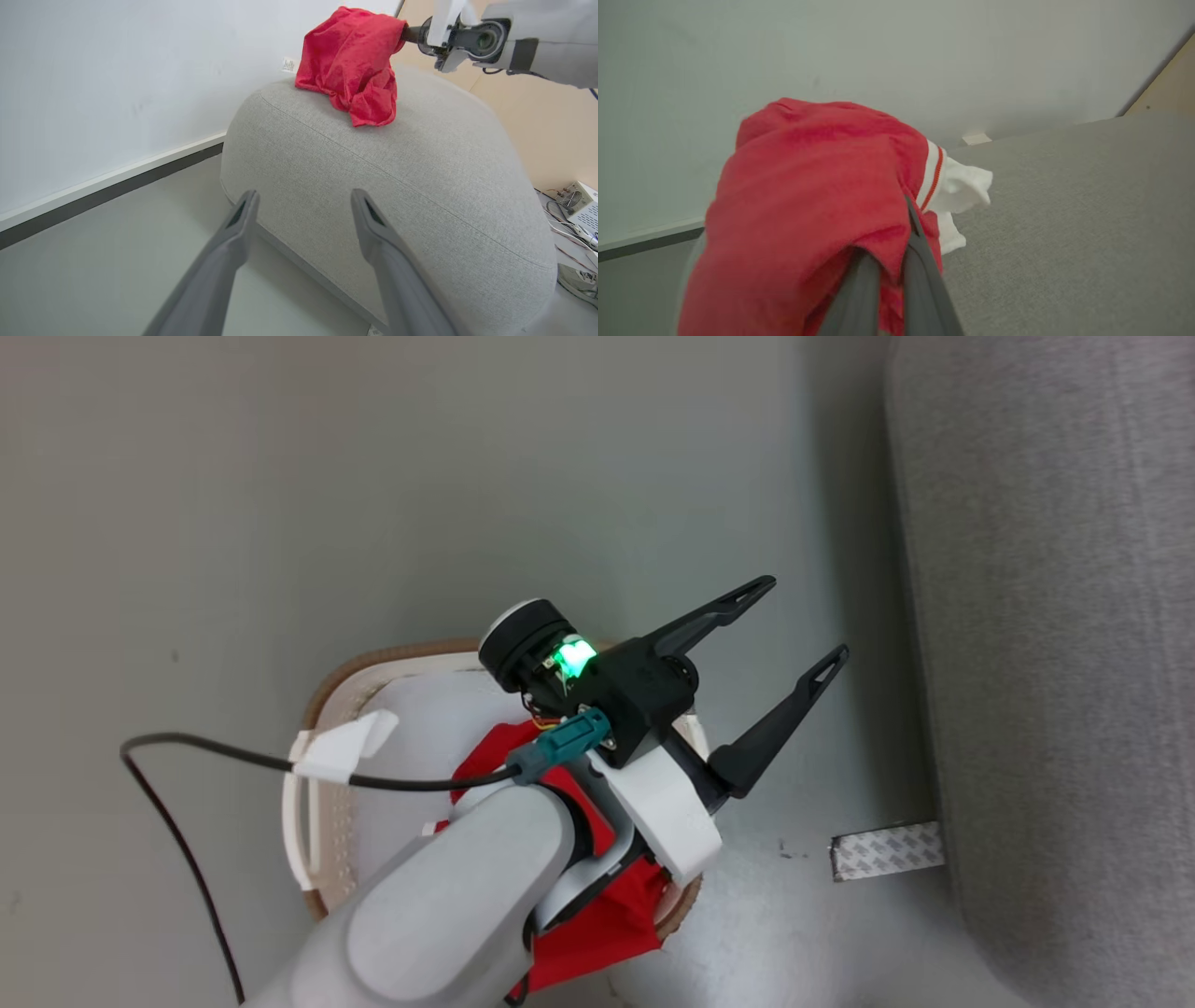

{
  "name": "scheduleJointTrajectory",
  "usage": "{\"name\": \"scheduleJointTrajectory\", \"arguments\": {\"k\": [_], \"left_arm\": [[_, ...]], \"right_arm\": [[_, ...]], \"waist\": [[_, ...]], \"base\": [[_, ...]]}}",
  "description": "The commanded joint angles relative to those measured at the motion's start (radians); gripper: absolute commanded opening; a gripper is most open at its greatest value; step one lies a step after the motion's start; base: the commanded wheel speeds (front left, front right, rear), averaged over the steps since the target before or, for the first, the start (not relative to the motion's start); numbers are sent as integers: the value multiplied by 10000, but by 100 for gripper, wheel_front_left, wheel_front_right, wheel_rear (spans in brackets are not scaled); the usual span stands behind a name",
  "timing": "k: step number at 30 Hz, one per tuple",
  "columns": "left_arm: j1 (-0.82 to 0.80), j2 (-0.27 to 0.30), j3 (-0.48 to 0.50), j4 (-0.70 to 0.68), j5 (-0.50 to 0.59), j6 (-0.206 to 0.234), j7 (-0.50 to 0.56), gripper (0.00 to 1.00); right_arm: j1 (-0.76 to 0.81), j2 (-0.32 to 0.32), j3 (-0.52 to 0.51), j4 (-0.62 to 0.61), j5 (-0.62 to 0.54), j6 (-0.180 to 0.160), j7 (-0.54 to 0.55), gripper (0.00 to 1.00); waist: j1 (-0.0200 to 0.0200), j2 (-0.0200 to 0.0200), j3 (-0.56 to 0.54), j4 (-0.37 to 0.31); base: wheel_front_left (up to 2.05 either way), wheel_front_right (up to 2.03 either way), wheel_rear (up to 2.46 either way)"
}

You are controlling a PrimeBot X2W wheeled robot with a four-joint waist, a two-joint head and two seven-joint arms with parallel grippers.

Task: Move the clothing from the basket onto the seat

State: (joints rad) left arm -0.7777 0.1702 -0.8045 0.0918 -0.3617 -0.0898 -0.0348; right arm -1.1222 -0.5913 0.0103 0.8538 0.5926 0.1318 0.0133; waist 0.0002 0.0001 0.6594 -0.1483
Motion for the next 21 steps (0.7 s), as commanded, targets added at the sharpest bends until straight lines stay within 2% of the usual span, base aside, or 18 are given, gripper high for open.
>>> {"name": "scheduleJointTrajectory", "arguments": {"k": [1,7,12,13,14,18,21], "left_arm": [[-115,-10,20,72,109,22,-111,100],[-101,-48,43,247,-23,79,-314,100],[64,-6,62,400,-115,125,-407,100],[113,4,72,437,-147,147,-461,100],[173,25,84,482,-178,161,-484,100],[523,157,159,673,-341,240,-747,100],[932,260,276,812,-590,357,-894,100]], "right_arm": [[-50,-119,210,423,-224,-22,311,0],[-213,-220,732,1697,-395,-22,1214,0],[-210,-117,1018,2085,-340,-22,1261,0],[-195,-49,1105,2105,-348,-22,1258,48],[-166,-10,1198,2127,-348,-22,1241,100],[225,160,1757,2253,-296,-22,1581,100],[525,45,2255,2161,-300,-22,1952,100]], "waist": [[-2,-1,151,226],[-2,-1,12,397],[-2,-1,-329,369],[-2,-1,-445,348],[-2,-1,-589,325],[-2,-1,-1466,202],[-2,-1,-2312,111]], "base": [[0,0,0],[0,0,0],[0,0,0],[0,0,0],[0,0,0],[0,0,0],[0,0,0]]}}
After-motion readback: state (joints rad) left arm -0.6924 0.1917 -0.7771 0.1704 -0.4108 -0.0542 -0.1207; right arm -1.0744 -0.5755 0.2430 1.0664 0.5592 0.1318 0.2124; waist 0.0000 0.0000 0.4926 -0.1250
